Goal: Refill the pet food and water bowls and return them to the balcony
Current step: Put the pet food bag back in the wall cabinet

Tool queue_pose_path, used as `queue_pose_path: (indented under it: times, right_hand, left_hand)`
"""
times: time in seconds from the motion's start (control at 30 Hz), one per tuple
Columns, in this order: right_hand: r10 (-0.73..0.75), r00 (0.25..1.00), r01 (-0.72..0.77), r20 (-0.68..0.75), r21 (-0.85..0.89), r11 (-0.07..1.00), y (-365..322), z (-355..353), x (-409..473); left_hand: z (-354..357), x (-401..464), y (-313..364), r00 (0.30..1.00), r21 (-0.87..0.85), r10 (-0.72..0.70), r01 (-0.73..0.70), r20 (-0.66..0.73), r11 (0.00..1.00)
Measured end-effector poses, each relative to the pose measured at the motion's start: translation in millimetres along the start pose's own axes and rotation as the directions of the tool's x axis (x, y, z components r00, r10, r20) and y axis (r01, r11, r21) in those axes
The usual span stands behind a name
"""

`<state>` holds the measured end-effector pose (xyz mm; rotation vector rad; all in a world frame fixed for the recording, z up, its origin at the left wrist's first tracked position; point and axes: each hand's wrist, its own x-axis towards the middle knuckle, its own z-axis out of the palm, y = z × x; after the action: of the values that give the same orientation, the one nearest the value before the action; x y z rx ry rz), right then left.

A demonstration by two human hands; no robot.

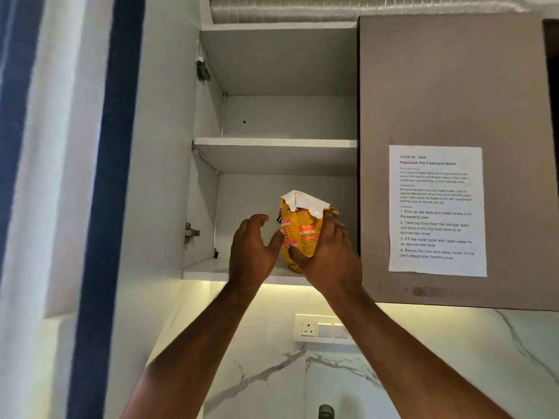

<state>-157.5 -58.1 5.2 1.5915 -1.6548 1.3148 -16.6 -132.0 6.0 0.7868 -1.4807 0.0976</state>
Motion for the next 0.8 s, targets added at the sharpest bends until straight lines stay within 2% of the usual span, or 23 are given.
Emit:
queue_pose_path:
  times: [0.3, 0.53, 0.7, 0.8]
  right_hand:
    - [-0.132, 0.987, 0.133, -0.097, 0.011, 0.991, -46, -106, -61]
    - [-0.137, 0.969, 0.153, -0.206, 0.066, 0.986, -78, -162, -93]
    - [-0.141, 0.961, 0.16, -0.239, 0.062, 0.985, -101, -176, -108]
    - [-0.139, 0.961, 0.153, -0.237, 0.043, 0.987, -118, -176, -111]
  left_hand:
    - [-93, -56, 97, 0.99, -0.104, 0.027, -0.042, -0.136, 0.994]
    - [-166, -93, 164, 0.968, -0.168, 0.139, -0.175, -0.208, 0.97]
    - [-237, -104, 171, 0.893, -0.175, 0.268, -0.348, -0.361, 0.921]
    - [-270, -101, 155, 0.882, -0.177, 0.295, -0.377, -0.366, 0.909]
